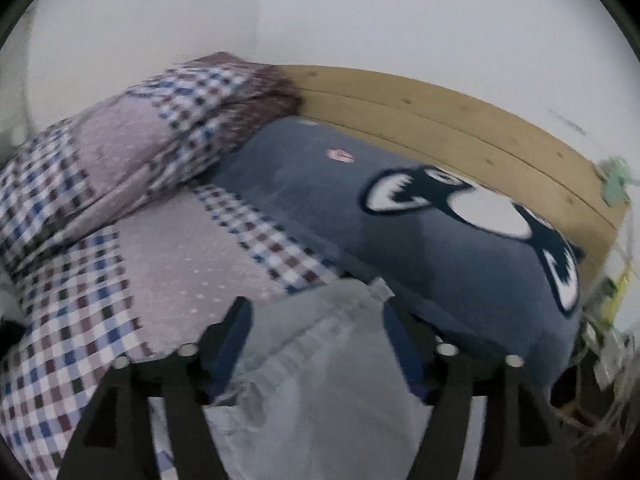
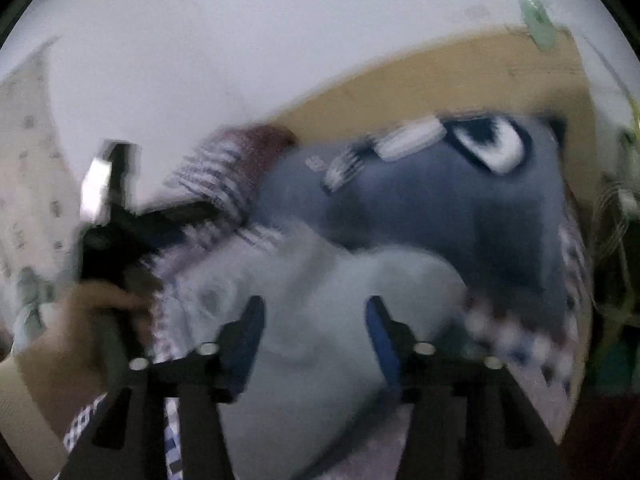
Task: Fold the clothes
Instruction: 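Lower the garment beside the blue pillow and open both tools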
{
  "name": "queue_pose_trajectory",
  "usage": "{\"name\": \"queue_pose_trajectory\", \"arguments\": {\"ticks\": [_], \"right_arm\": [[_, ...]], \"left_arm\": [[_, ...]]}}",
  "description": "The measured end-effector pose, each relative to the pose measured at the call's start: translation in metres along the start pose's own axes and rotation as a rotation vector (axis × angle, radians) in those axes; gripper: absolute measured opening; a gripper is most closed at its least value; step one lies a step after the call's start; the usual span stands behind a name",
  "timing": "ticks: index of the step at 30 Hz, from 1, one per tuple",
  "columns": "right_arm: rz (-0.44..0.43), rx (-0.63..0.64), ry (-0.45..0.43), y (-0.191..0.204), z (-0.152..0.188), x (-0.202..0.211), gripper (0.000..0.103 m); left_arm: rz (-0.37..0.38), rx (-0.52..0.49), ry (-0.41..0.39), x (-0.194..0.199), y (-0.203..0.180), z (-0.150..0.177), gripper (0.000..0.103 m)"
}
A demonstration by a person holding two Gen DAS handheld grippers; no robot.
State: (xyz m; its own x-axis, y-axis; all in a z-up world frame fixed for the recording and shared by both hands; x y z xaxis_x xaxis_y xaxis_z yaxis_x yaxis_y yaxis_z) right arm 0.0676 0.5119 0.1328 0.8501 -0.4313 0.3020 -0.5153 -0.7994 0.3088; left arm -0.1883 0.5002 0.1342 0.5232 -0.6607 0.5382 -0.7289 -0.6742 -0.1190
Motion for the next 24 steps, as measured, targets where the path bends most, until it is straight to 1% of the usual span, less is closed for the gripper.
{"name": "queue_pose_trajectory", "arguments": {"ticks": [1,4,6,8,9,10,14,16,21,24], "right_arm": [[-0.029,0.053,-0.008,0.008,0.001,-0.004,0.063],[-0.049,0.17,0.042,0.012,0.029,-0.013,0.063],[-0.059,0.174,0.137,0.01,0.05,-0.027,0.063],[-0.064,0.138,0.23,0.002,0.069,-0.043,0.064],[-0.056,0.147,0.246,0.001,0.073,-0.046,0.064],[-0.045,0.167,0.25,0.0,0.076,-0.047,0.064],[-0.024,0.264,0.265,0.002,0.087,-0.043,0.064],[-0.006,0.314,0.283,0.001,0.09,-0.056,0.064],[0.012,0.35,0.331,0.001,0.103,-0.053,0.064],[0.02,0.34,0.329,0.001,0.102,-0.051,0.065]], "left_arm": [[-0.002,-0.015,0.016,-0.004,-0.003,0.006,0.079],[-0.003,-0.051,0.069,-0.021,-0.012,0.025,0.079],[-0.015,-0.064,0.101,-0.035,-0.014,0.037,0.079],[-0.042,-0.062,0.135,-0.048,-0.01,0.047,0.079],[-0.056,-0.061,0.153,-0.054,-0.008,0.052,0.079],[-0.072,-0.054,0.158,-0.059,-0.004,0.055,0.079],[-0.086,0.008,0.148,-0.068,0.009,0.062,0.08],[-0.1,-0.004,0.155,-0.073,0.011,0.066,0.082],[-0.145,-0.029,0.172,-0.082,0.014,0.074,0.083],[-0.165,-0.036,0.17,-0.076,0.012,0.075,0.083]]}}
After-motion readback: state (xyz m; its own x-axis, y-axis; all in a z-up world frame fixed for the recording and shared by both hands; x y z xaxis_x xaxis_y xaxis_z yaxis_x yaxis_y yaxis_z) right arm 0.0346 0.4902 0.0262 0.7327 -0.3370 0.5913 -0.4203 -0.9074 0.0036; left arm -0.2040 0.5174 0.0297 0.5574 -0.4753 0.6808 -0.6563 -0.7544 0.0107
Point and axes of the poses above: each gripper's, at about its wrist camera, not at the fingertips, and x roughly against the way its jaws point, y to its left, z to its underside, the point moved 9 cm from there along -x, roughly the way its jaws point, and after that the axes turned 4 degrees about -y, right-handed, at the moved point
